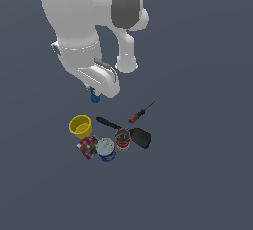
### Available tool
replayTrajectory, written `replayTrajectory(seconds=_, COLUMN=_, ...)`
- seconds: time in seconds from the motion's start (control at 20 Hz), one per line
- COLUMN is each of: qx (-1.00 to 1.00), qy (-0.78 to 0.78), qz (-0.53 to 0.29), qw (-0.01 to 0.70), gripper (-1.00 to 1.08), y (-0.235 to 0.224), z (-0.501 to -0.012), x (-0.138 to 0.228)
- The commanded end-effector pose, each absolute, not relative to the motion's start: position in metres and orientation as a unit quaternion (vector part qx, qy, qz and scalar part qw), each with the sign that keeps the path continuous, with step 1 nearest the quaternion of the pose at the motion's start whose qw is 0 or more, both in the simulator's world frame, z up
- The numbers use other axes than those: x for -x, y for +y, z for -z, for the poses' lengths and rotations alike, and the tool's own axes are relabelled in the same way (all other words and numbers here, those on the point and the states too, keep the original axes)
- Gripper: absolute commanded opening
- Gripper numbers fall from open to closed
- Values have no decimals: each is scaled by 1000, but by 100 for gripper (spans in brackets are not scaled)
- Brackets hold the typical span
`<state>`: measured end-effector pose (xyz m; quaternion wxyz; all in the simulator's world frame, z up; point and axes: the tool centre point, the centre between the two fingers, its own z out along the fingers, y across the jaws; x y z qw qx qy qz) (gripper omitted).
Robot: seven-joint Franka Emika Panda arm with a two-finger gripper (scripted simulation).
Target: Pick up a designated object from a clutter of objects.
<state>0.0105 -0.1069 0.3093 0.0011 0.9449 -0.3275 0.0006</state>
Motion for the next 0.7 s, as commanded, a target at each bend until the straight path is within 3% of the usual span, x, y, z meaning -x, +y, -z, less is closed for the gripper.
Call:
replayTrajectory(seconds=0.0, qx=-945, qy=-328, qz=0, qw=1, gripper=-100, y=-102, z=-328, x=-20)
replayTrajectory(seconds=0.65, qx=-945, qy=-327, qz=0, qw=0, gripper=-100, y=-91, z=-373, x=-47)
